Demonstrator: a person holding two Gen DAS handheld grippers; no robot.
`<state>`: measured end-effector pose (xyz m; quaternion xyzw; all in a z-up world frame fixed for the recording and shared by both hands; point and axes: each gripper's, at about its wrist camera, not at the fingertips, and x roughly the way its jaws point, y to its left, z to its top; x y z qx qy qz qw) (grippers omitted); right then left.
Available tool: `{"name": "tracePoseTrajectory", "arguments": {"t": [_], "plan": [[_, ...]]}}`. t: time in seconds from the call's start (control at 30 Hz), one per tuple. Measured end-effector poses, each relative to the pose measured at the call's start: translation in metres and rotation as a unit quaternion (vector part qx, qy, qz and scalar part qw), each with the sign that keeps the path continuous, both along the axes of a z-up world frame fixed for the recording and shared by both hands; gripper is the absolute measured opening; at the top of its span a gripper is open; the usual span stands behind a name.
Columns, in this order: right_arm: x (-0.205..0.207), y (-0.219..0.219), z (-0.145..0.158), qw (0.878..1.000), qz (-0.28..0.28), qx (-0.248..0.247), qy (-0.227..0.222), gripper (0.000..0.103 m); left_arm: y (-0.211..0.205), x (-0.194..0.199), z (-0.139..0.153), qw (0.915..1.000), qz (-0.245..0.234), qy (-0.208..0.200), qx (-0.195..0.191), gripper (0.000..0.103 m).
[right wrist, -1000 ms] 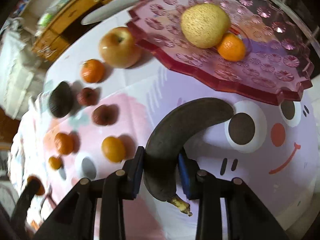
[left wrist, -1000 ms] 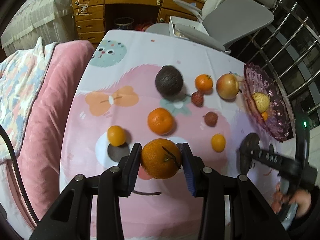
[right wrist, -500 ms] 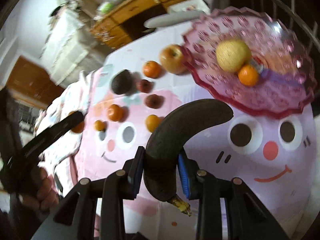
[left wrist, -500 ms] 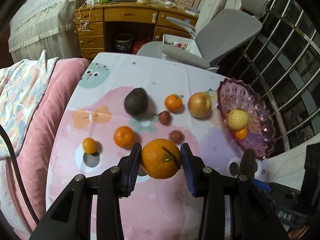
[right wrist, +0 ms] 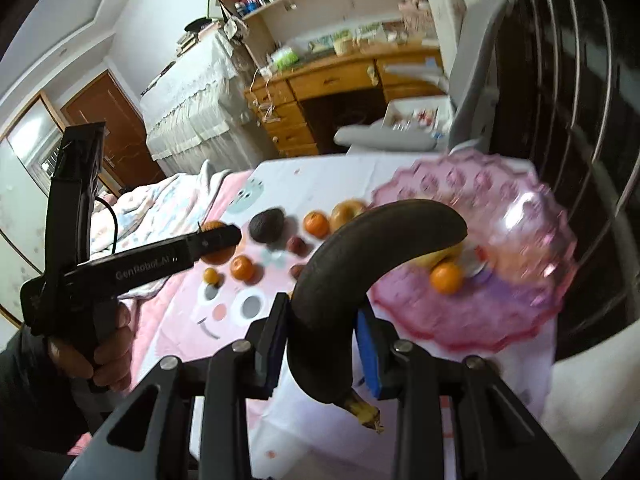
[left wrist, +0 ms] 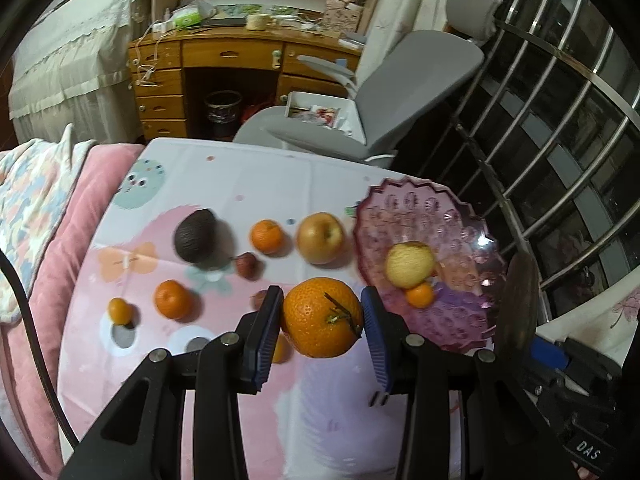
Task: Organize fruits
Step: 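Lift the banana toward the bowl with the right tool while the left tool carries the tangerine there, then release the tangerine into the bowl with the left tool while the right tool lowers the banana in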
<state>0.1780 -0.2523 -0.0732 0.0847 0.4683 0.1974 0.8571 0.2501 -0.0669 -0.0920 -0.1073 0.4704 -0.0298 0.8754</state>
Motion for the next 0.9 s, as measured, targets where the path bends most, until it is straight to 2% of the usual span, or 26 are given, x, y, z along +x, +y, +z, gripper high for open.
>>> {"name": "tracePoseTrajectory", "arguments": {"t": [0.23,0.4,0.73,0.9], "plan": [[0.019,-0.031,-0.002,0.998,-0.013,-0.05,-0.033,0.032,-0.041,0.022,-0.005,0.9995,-0.031,0.006,-0.004,0.039],[0.036,-0.051,-0.02,0.995,-0.031,-0.091,-0.035,0.032,-0.067,0.04,-0.021,0.9984,-0.051,0.025,-0.006,0.039],[0.071,-0.071,-0.072,0.983,-0.072,-0.166,0.015,0.033,-0.108,0.071,-0.059,0.994,-0.087,0.065,-0.002,0.039],[0.078,-0.075,-0.086,0.981,-0.083,-0.172,0.037,0.033,-0.113,0.078,-0.074,0.9923,-0.09,0.086,-0.004,0.039]]}}
